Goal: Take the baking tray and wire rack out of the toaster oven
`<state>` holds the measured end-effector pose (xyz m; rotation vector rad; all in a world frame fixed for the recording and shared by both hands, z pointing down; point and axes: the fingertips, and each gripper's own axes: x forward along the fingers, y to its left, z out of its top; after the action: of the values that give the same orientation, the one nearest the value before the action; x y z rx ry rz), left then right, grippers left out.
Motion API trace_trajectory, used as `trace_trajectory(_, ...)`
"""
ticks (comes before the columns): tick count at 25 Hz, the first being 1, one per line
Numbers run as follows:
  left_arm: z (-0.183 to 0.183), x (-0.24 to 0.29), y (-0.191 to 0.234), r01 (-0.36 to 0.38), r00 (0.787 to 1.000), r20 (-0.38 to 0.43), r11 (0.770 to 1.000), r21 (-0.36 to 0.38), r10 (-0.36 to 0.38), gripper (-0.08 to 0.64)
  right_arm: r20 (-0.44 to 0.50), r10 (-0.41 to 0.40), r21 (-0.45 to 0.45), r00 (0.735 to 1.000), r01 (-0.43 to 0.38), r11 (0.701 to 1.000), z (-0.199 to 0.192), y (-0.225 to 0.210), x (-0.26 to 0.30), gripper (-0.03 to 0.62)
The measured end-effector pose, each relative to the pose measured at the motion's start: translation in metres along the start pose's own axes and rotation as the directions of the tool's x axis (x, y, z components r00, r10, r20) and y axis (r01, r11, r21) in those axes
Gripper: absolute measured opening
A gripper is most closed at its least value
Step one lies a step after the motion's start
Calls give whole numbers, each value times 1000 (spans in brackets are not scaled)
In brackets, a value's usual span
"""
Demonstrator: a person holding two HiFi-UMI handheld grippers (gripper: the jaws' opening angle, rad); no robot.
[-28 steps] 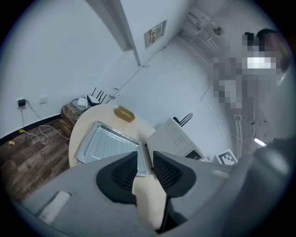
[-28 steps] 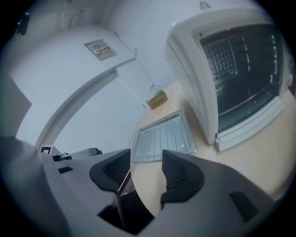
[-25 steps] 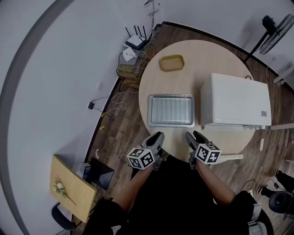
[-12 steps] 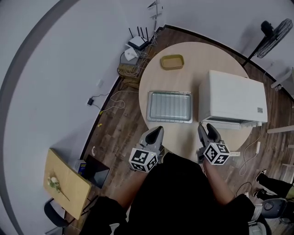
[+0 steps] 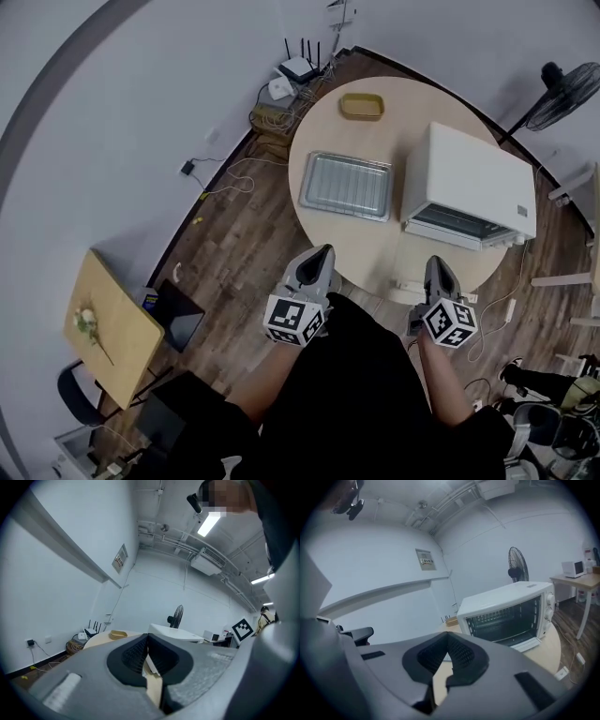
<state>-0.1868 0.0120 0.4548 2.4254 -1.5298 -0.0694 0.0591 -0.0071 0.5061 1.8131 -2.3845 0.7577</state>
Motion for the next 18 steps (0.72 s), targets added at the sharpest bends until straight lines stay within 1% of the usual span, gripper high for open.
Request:
trace_trajectory(3,-9,-33,-27,-30,999,17,1000,9,30,20,-25,15,-42,1000,-16,999,-11,-4,-36,2)
trace_trajectory(5,-18,-53,-43,-44,999,22,999,-3,44,20,-31,20,-67,999,-22,998,-14,-5,-61,2)
trace_trajectory(9,-32,-83,-74,-48,999,14,999,-13,48,20,-13,-12,-105,1000,11,994,-8,-14,-111,2)
trace_trajectory(14,-29,-86,-115,-12,999,37,1000,2,12,20,48,-43,-140,998,49,989,18,-41,-152,2)
trace_trajectory(18,-26,-74,-140,-20,998,52,999,38,18,20,109,-43,-182,993,63,981,41,-71,-171,2)
